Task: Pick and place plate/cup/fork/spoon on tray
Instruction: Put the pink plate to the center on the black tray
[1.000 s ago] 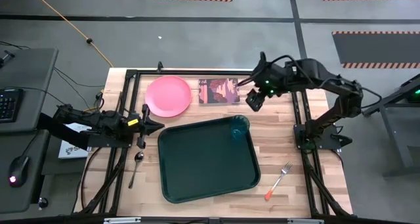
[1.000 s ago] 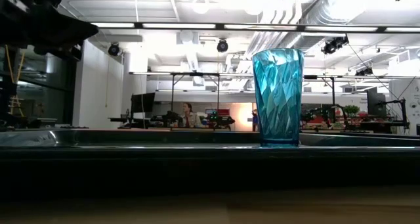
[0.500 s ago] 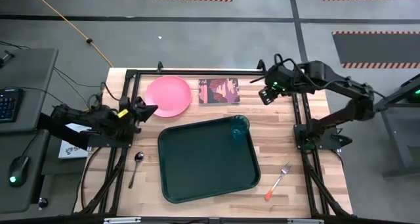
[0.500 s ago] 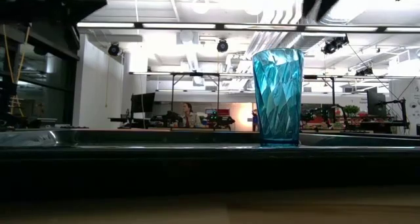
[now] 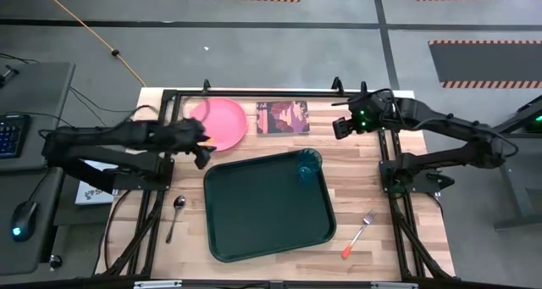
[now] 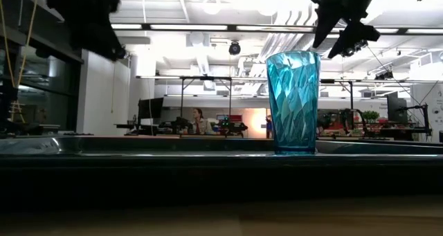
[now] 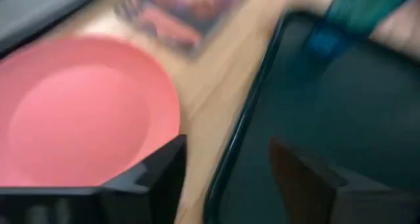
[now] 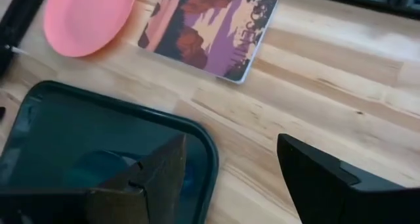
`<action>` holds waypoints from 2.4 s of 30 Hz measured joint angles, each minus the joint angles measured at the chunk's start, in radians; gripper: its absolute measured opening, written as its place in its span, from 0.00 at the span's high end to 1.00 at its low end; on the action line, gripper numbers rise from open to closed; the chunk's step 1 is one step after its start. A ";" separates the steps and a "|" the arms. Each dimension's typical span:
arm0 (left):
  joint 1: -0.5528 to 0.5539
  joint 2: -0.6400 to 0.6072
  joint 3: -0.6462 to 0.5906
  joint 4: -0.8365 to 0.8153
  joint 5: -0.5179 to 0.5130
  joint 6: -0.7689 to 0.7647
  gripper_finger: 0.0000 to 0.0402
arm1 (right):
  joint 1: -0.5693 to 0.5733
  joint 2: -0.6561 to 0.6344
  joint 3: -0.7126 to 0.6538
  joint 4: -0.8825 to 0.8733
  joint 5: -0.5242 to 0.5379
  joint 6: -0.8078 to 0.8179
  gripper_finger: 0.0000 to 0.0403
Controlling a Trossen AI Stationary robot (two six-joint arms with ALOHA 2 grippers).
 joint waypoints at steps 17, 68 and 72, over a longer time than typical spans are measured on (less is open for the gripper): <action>0.166 0.577 0.013 0.161 0.079 0.347 0.34 | 0.001 0.000 -0.040 0.058 0.109 -0.045 0.42; -0.034 0.441 0.488 -0.265 -0.173 0.386 1.00 | 0.001 0.000 -0.041 0.138 0.124 -0.055 0.42; -0.205 0.446 0.579 -0.295 -0.108 0.351 1.00 | 0.001 0.000 -0.041 0.144 0.124 -0.070 0.42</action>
